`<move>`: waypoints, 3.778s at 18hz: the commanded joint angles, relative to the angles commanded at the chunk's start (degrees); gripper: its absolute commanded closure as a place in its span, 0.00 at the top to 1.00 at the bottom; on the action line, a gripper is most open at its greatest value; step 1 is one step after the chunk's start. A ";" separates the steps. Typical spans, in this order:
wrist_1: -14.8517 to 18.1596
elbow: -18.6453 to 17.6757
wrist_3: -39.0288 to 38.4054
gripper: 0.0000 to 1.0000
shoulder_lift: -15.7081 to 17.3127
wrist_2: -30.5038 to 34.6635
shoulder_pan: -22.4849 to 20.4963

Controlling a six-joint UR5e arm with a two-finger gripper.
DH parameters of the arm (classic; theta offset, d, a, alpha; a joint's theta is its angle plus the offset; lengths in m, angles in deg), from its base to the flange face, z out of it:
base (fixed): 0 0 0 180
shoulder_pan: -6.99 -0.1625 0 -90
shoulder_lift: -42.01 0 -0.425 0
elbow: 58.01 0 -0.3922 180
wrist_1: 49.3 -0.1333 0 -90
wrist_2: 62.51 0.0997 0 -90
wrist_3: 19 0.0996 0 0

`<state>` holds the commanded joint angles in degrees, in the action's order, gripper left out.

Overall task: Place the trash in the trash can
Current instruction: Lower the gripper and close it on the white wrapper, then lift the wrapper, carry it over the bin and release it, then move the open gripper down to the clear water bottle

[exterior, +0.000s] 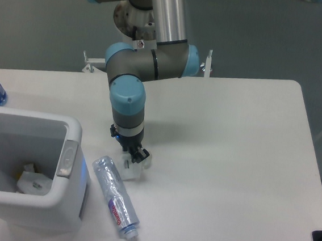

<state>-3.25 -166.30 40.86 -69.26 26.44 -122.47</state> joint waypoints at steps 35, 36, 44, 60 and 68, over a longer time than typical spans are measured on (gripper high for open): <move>1.24 24.45 -46.50 1.00 8.61 -34.28 5.53; 1.24 24.09 -46.24 1.00 8.61 -34.28 5.53; 1.24 27.77 -46.41 1.00 5.29 -34.19 -1.30; 2.20 29.10 -46.67 1.00 -12.56 -23.30 -9.67; 16.25 35.95 -47.02 1.00 -18.98 -16.61 -4.58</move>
<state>13.00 -130.34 -6.17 -88.24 9.82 -127.05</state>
